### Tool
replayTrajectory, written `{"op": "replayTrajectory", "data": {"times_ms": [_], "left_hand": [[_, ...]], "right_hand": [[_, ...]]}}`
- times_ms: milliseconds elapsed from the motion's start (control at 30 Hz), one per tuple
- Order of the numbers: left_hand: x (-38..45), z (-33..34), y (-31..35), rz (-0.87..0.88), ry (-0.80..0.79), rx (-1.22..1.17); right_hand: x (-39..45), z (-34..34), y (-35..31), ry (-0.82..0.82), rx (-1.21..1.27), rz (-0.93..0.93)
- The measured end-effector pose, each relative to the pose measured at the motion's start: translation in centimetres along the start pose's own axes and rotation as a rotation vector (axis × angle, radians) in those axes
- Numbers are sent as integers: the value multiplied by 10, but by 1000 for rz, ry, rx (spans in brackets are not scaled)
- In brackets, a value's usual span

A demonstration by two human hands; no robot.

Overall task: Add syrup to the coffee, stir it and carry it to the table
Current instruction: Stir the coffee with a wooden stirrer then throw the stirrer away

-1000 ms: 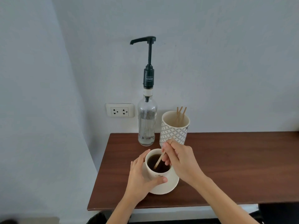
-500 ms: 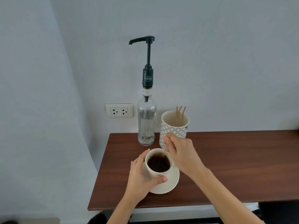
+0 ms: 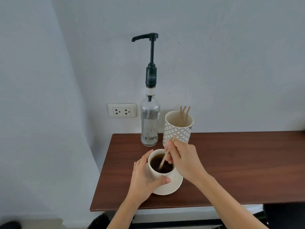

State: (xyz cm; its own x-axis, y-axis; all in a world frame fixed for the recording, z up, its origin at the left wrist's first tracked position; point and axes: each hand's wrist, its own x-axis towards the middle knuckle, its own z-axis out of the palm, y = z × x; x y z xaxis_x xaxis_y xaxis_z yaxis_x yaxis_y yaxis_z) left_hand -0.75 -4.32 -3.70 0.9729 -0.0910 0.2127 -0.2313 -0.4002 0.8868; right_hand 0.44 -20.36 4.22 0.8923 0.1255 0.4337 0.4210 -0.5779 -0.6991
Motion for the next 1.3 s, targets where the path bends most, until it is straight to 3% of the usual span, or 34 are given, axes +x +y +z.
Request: {"op": "replayTrajectory", "data": {"times_ms": [67,200,367,500,667,800,933,1067,1200,1300], "left_hand": [[-1,1,-1,4,4,-13],[-2,0,1,-7,3,-13],[-1,-1,-1,-1,2,-4],[0,1,-1,-4,4,3],[0,1,-5,-1,-1,-21],[-1,1,-3,-8,0,-23],[0,0,-3,-13,2,-9],[-1,1,-1,-22,1,0],[-1,0,-2,-25,3,2],[0,1,-1,-34,-1,7]], "right_hand": [[2,4,1,15,18,0],[6,-9,12,101,-223,-28],[2,3,-1,20,-10,5],[5,-6,10,101,-205,-5],[0,2,0,20,-28,-2],[4,-5,13,119,-160,-8],[-1,0,5,48,-58,-7],[4,-3,11,129,-129,-21],[0,-1,8,68,-47,-11],[3,-2,11,121,-97,-22]]}}
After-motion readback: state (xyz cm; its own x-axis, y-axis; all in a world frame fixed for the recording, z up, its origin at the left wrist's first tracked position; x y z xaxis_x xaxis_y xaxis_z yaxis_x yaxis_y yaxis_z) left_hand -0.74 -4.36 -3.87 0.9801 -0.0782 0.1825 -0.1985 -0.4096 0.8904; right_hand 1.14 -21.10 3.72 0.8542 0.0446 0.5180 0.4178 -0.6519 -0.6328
